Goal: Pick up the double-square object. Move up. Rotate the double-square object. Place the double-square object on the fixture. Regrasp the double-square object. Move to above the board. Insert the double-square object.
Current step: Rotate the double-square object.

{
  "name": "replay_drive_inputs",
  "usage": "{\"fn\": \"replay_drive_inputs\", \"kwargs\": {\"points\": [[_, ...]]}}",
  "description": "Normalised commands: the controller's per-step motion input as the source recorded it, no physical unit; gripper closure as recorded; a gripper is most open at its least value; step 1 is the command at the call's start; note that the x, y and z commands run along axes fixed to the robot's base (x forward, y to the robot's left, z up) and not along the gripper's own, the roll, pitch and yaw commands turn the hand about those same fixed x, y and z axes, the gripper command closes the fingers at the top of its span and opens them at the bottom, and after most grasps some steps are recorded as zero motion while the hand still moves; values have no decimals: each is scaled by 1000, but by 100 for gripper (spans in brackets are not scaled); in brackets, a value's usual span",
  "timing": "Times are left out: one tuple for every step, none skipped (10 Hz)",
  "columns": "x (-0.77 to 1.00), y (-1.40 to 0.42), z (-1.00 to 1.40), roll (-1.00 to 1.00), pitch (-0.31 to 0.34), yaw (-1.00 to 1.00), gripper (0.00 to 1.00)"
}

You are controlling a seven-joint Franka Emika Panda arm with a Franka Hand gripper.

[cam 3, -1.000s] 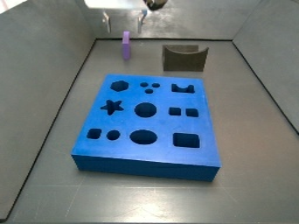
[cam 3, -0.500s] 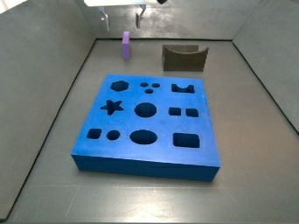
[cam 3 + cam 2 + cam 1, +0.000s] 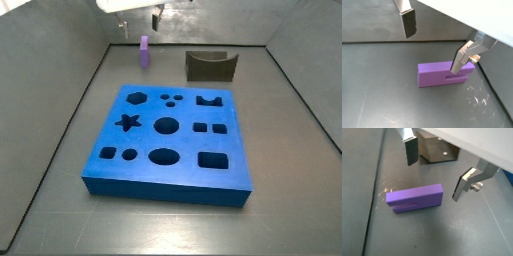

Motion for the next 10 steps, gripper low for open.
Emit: {"fn": "replay_drive_inputs", "kwargs": {"points": [[47,1,-38,2,-7,1000,0],[47,1,-37,2,-8,1000,0],[48,2,-35,2,-8,1000,0],[48,2,-35,2,-8,1000,0],[49,2,-34,2,-8,1000,0],[49,2,-34,2,-9,1000,0],[49,2,-34,2,-9,1000,0],[49,2,-34,2,-9,1000,0],[49,2,-34,2,-10,1000,0],[49,2,-34,3,-10,1000,0]]}}
